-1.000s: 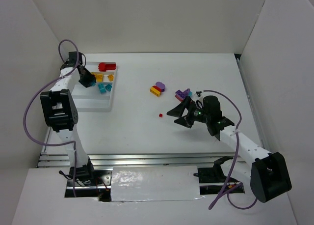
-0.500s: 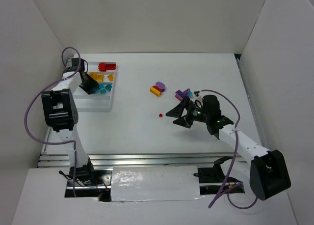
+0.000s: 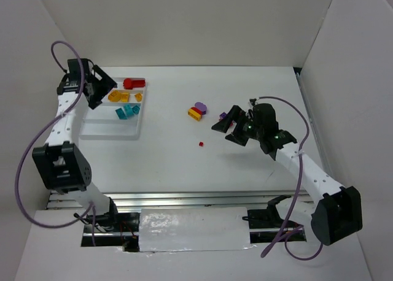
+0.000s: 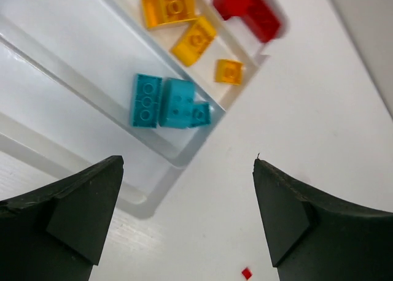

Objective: Sort the legos into containers by color

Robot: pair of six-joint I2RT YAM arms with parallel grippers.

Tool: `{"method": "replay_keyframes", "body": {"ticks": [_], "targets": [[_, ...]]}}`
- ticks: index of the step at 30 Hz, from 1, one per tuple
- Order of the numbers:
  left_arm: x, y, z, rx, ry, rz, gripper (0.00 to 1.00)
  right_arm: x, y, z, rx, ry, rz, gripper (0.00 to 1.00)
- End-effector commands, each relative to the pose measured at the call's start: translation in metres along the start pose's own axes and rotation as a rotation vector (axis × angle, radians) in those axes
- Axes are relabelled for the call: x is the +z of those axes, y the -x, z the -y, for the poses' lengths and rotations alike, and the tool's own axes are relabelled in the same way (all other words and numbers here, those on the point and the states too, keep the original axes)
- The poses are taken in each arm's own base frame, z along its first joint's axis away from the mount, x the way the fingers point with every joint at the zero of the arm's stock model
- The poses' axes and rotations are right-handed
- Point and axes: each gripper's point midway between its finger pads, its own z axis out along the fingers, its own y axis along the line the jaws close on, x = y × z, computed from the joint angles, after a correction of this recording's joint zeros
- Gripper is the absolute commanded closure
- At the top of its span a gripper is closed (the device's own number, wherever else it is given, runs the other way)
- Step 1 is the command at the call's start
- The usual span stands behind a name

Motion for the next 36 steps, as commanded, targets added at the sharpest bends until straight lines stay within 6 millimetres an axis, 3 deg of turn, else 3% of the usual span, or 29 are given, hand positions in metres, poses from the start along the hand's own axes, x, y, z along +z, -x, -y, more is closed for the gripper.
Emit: {"method": "replay_keyframes", "body": {"ticks": [1,2,4,6,7,8,9,12,13,15,18,24,27,29,34,36], "targets": [[-0.09,0.009,0.038,0.153,-0.208,0.104,0.01,-0.004,0.039,0.049,-0.038,-0.329,0.152,0.03],[-0.123,0.002,0.042,0.191,-0.277,0.135,0.0,-0.005,0.053,0.048,-0.046,-0.365,0.192,0.02],[-0.167,-0.026,0.051,0.339,-0.412,0.136,0.01,-0.004,0.074,0.073,-0.032,-0.506,0.257,0.02],[-0.189,-0.051,0.045,0.45,-0.471,0.118,0.01,0.001,0.083,0.091,-0.03,-0.582,0.27,0.02],[-0.187,-0.072,0.035,0.488,-0.482,0.086,0.0,0.001,0.094,0.094,-0.039,-0.611,0.297,0.02],[-0.206,-0.08,0.028,0.509,-0.517,0.122,0.01,0.006,0.098,0.11,-0.033,-0.657,0.285,0.02],[-0.191,-0.099,0.013,0.525,-0.496,0.102,0.01,0.01,0.107,0.108,-0.056,-0.659,0.281,0.02],[-0.208,-0.119,0.003,0.548,-0.582,0.192,0.01,0.023,0.113,0.132,-0.08,-0.763,0.214,0.02],[-0.2,-0.132,-0.011,0.549,-0.576,0.18,0.01,0.025,0.123,0.13,-0.115,-0.776,0.215,0.02],[-0.196,-0.14,-0.021,0.549,-0.559,0.166,0.0,0.028,0.131,0.144,-0.117,-0.84,0.226,0.02],[-0.204,-0.134,-0.016,0.561,-0.577,0.195,0.0,0.038,0.147,0.143,-0.107,-0.822,0.237,0.04],[-0.191,-0.141,-0.019,0.566,-0.544,0.135,0.0,0.066,0.178,0.131,-0.074,-0.756,0.245,0.07],[-0.185,-0.143,-0.019,0.571,-0.533,0.115,0.0,0.08,0.182,0.135,-0.044,-0.73,0.226,0.11],[-0.181,-0.146,-0.018,0.581,-0.537,0.089,0.01,0.085,0.183,0.149,-0.018,-0.76,0.219,0.14],[-0.178,-0.149,-0.02,0.585,-0.529,0.073,0.0,0.095,0.172,0.166,0.013,-0.764,0.189,0.19],[-0.179,-0.148,-0.021,0.58,-0.527,0.083,0.0,0.104,0.164,0.169,0.019,-0.728,0.163,0.27]]}}
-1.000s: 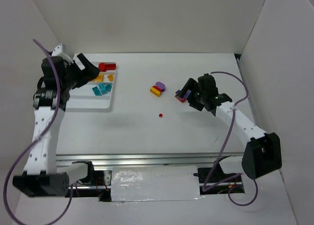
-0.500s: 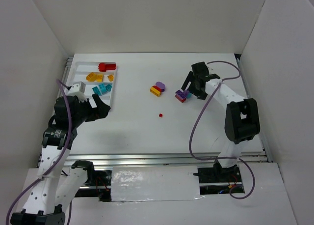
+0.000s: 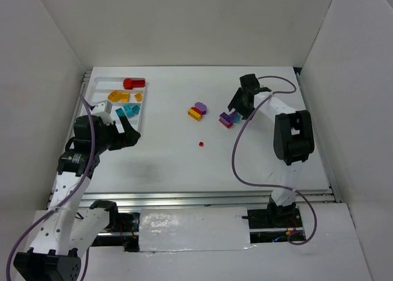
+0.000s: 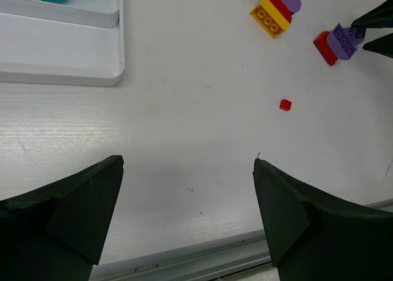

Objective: Sort the legos into containers by color

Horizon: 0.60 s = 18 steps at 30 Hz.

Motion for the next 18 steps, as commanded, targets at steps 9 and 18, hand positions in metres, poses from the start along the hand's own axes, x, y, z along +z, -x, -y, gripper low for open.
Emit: {"method": "replay_keyframes", "body": {"ticks": [9,18], "targets": [[-0.003,0.015,0.013,0.047,-0.055,0.043,0.01,0.018,0.001,-0.002,0.02,0.021,-0.025,0.39],[-0.012,0.019,0.02,0.061,-0.081,0.071,0.0,0.02,0.0,-0.003,-0.022,0.036,-0.051,0.69]]}}
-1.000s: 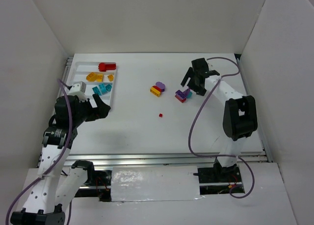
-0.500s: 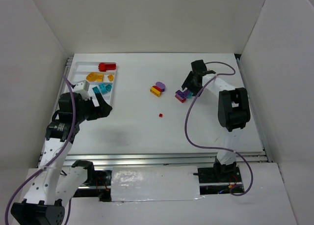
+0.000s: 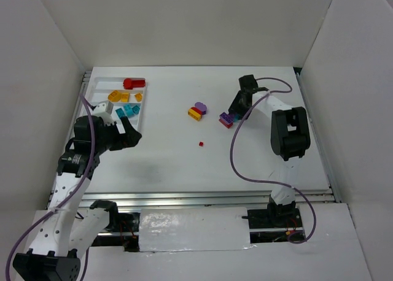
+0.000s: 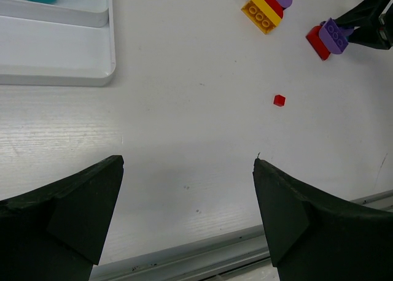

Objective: Sort the legos into containers by color

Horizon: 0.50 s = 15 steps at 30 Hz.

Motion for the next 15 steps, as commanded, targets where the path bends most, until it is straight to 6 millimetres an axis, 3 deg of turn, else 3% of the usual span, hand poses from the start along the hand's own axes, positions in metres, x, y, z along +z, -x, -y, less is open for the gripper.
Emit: {"method": "replay_keyframes", "body": {"ticks": [1,2,4,6,7,8,10,11,12,13,15], "targets": [[-0.011,0.021,0.013,0.052,-0.048,0.081,0.0,-0.003,0.011,-0.002,-0.008,0.018,0.022,0.9],[-0.013,0.022,0.013,0.053,-0.046,0.091,0.0,-0.004,0.01,-0.003,-0.008,0.019,0.019,1.0],[-0.016,0.024,0.013,0.052,-0.041,0.105,0.0,-0.006,0.006,-0.002,-0.006,0.021,0.014,1.0],[-0.016,0.024,0.014,0.057,-0.05,0.107,0.0,-0.027,0.014,-0.004,0.005,0.044,0.07,1.0],[-0.016,0.023,0.023,0.071,-0.106,0.103,0.01,-0.029,0.008,0.001,0.022,0.055,0.085,1.0],[-0.016,0.023,0.03,0.084,-0.145,0.101,0.0,-0.058,0.019,-0.008,0.026,0.108,0.15,1.0],[-0.014,0.019,0.042,0.091,-0.226,0.082,0.01,-0.078,0.017,-0.007,0.03,0.128,0.198,1.0],[-0.015,0.018,0.056,0.091,-0.305,0.07,0.0,-0.107,0.027,-0.014,0.031,0.169,0.259,1.0],[-0.016,0.017,0.062,0.085,-0.34,0.06,0.01,-0.115,0.023,-0.013,0.017,0.192,0.267,1.0],[-0.013,0.013,0.066,0.072,-0.373,0.035,0.01,-0.142,0.026,-0.021,0.006,0.253,0.303,1.0],[-0.016,0.009,0.088,0.05,-0.516,0.008,0.01,-0.163,0.011,-0.034,-0.034,0.359,0.263,1.0]]}}
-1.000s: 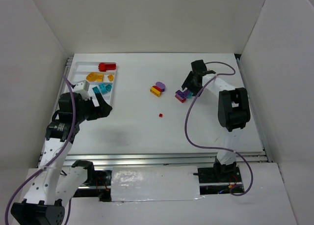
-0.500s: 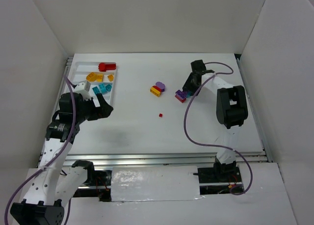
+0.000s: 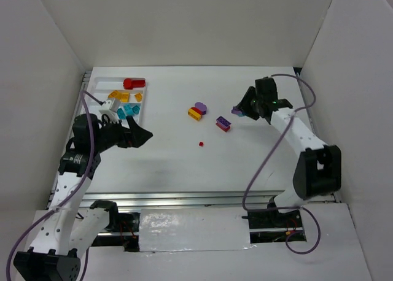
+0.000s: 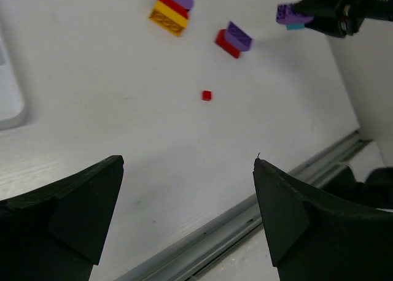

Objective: Sort the legos into containers by color

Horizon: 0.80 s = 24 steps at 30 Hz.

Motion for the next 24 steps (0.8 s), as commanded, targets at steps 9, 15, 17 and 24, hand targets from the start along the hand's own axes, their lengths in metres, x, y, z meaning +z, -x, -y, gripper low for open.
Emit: {"method": "replay_keyframes", "body": {"ticks": [9,15,17,24], "targets": [[-0.013,0.022,0.184,0.171,-0.826,0.051,0.0,-0.169,-0.062,-0.092,-0.103,0.756,-0.101,1.0],[0.044,-0.028,0.228,0.633,-0.61,0.043,0.01,-0.24,-0.106,-0.104,-0.161,1.002,-0.277,1.0],[0.053,-0.034,0.227,0.688,-0.592,0.063,0.01,-0.251,-0.113,-0.101,-0.193,1.023,-0.298,1.0],[0.058,-0.035,0.241,0.895,-0.572,0.108,0.01,-0.269,-0.138,-0.087,-0.224,1.004,-0.341,1.0]]}}
